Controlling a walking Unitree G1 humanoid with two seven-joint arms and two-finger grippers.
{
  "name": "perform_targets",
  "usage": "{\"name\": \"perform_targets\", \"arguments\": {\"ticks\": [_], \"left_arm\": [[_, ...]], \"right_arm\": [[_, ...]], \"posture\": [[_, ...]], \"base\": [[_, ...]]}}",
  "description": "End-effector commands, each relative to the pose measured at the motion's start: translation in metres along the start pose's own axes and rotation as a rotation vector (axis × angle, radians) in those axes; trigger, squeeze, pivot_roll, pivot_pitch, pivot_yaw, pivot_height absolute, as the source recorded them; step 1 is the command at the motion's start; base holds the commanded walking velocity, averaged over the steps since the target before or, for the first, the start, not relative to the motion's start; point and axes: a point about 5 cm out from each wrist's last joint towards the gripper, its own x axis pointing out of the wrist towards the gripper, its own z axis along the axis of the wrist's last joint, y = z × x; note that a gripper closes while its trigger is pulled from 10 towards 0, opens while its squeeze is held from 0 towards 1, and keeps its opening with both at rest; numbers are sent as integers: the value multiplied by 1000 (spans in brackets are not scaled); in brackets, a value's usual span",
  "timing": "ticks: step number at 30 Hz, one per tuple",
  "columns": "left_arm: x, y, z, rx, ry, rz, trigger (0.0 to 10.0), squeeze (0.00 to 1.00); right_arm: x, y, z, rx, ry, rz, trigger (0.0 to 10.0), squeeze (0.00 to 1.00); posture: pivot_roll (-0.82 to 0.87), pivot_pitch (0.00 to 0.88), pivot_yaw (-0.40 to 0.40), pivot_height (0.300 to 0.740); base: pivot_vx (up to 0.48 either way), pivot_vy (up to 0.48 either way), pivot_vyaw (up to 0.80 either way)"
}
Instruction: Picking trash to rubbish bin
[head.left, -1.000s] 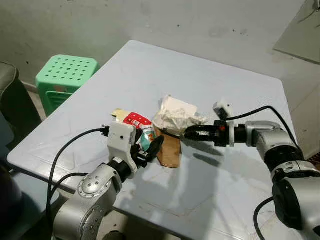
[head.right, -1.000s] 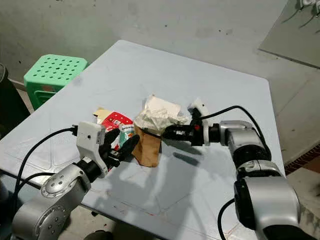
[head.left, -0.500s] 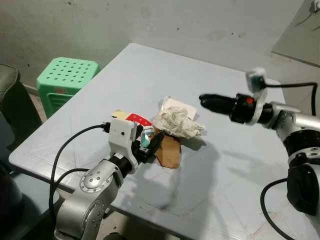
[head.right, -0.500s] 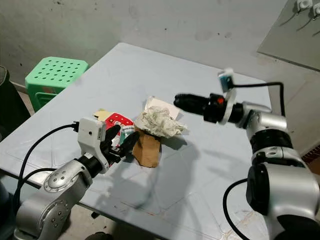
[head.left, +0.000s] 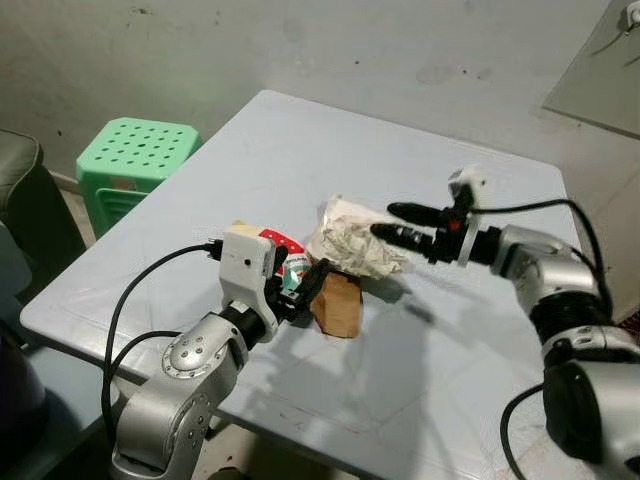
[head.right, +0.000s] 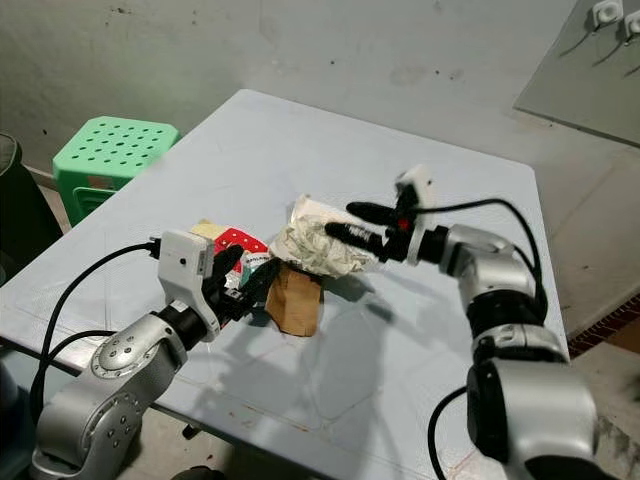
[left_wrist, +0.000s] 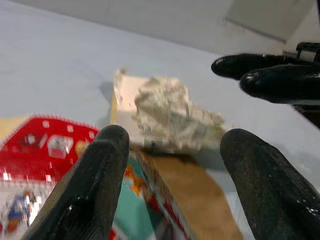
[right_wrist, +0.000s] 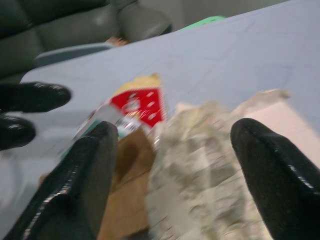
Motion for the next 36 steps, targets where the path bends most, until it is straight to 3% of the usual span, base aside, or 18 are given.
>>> {"name": "perform_targets", "arguments": {"ticks": [1,10,12,13,14,26,32,36], "left_arm": [[-1,-5,1,12,-9,-25,10000,0],[-3,-13,-3,13,7,-51,10000,0],[-3,-13,-4,15,7,-51,10000,0],[-3,-13,-4,16,7,-51,10000,0],[-3,-13,-3,15,6,-51,10000,0],[-4,-12,-3,17,5,-39,10000,0],[-5,-11,-3,21,6,-33,10000,0],[-5,-11,-2,22,6,-30,10000,0]], "right_arm": [[-1,1,7,-55,-3,17,10000,1000],[-5,8,-1,-25,35,96,10000,1000],[-5,10,-2,-53,59,101,10000,1000],[-5,10,-4,-64,77,96,10000,937],[-5,10,-6,-63,93,91,10000,0],[5,14,-27,-108,183,-17,10000,0],[6,15,-31,-164,177,-72,10000,0],[5,15,-33,-152,175,-73,10000,0]], "posture": [[128,49,-107,740],[121,50,-107,740],[120,50,-107,740],[121,49,-108,740],[120,49,-109,740],[125,67,-110,740],[126,73,-109,740],[129,74,-110,740]], "base": [[0,0,0],[0,0,0],[0,0,0],[0,0,0],[0,0,0],[0,0,0],[0,0,0],[0,0,0]]}}
